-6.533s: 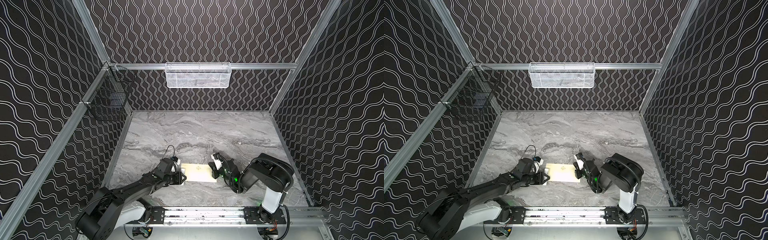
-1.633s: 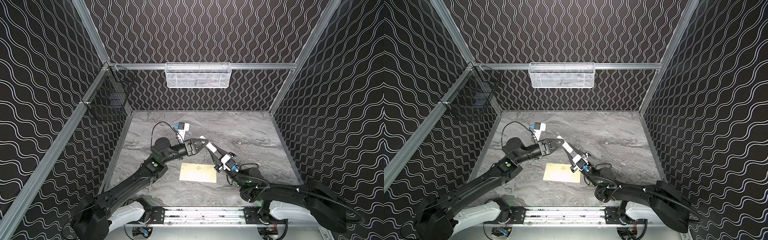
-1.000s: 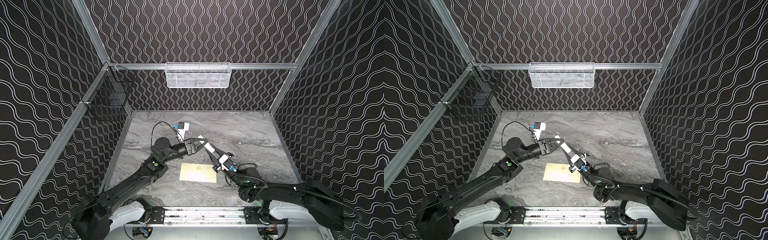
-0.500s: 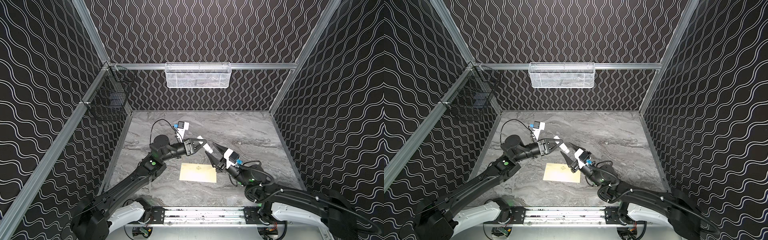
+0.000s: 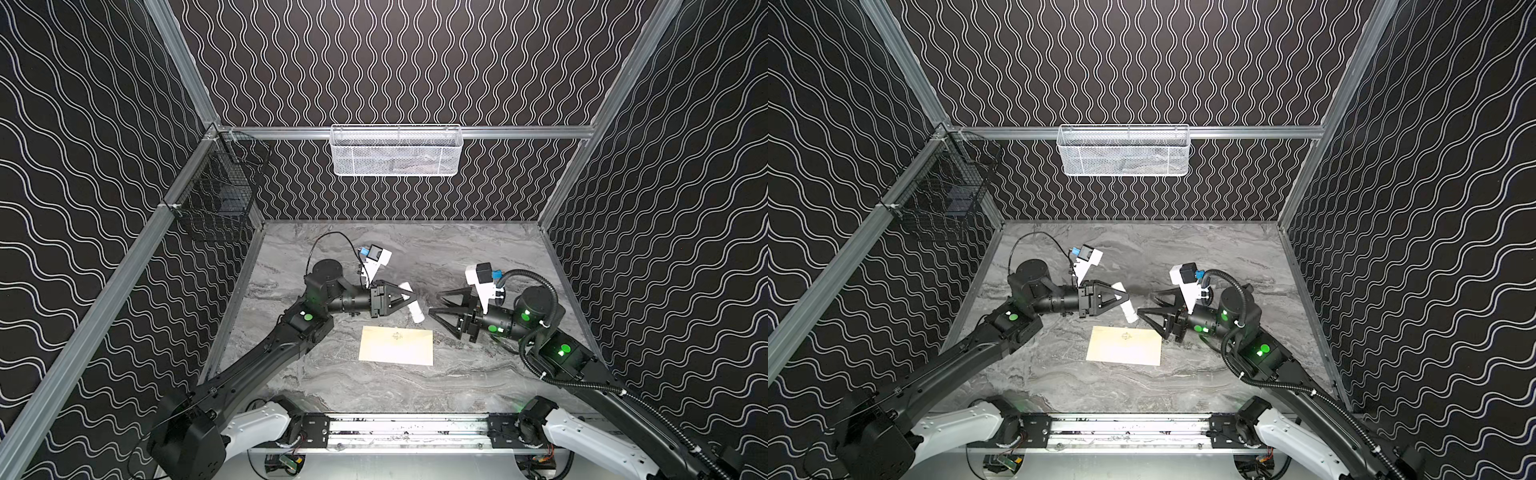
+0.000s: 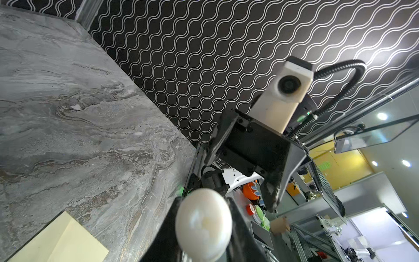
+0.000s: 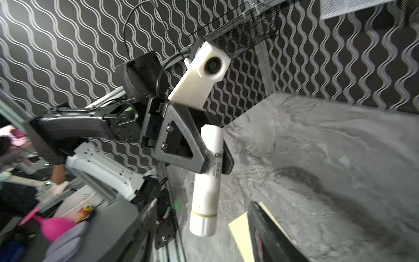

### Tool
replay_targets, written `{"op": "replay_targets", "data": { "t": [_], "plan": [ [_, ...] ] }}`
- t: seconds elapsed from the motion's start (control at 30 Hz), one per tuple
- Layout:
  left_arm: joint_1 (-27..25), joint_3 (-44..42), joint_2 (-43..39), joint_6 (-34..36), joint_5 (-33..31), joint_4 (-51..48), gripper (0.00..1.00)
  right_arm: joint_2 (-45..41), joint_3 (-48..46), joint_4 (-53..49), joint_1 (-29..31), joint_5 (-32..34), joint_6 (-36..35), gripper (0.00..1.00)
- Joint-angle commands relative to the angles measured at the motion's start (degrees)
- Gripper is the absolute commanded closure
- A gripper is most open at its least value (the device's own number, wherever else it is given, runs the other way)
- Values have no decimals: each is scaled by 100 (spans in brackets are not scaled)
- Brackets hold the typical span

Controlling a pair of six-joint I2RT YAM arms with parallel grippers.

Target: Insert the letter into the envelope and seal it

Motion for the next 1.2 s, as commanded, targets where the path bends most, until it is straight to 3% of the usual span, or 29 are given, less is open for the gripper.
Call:
{"op": "replay_targets", "data": {
  "t": [0.0,0.1,0.2,0.43,0.9,1.17],
  "plan": [
    [11,-81,22,-136,314,564,100,148,53,-56,-235,-1291,547,32],
    [12,-130,74,-337,409,905,100,379,-102,452,-307,-1708,831,27],
    [7,-215,77,-524,430,1302,100,564,-145,682,-307,-1681,795,26],
    [3,-280,216,-985,504,2102,100,915,-309,1530,-298,-1895,1032,30],
    [-10,-295,200,-860,331,1986,100,1226,-224,1820,11,-1859,1021,59],
    [-6,-225,131,-479,179,1458,100,1137,-38,1261,132,-1473,822,78]
  ]
}}
